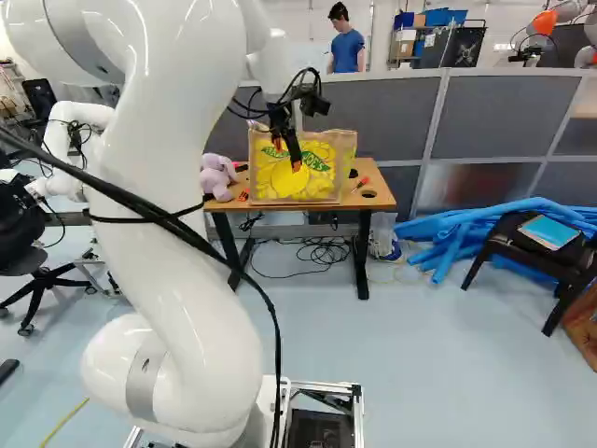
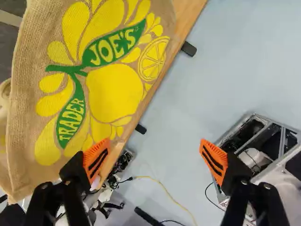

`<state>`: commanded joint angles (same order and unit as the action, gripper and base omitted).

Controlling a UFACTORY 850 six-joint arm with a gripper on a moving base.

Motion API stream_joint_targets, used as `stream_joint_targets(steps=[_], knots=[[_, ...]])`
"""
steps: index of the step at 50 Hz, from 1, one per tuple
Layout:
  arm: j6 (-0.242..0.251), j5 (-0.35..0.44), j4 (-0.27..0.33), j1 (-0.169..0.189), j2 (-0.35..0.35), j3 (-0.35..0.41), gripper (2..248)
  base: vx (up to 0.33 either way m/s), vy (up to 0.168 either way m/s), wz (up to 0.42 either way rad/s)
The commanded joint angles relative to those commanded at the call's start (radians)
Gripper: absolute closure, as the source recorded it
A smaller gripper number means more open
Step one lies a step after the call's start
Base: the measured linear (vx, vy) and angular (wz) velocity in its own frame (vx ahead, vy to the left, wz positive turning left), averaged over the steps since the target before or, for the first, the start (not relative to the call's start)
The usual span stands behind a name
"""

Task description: Pick up the bag on the ground and place it on the table

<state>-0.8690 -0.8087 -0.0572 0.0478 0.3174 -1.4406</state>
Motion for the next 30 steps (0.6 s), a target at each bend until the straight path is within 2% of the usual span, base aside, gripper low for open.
stream_joint_targets(steps=[30], knots=[[0.219, 0.424, 0.014, -0.012, -0.15, 0.341, 3, 0.0, 0.0, 0.0]])
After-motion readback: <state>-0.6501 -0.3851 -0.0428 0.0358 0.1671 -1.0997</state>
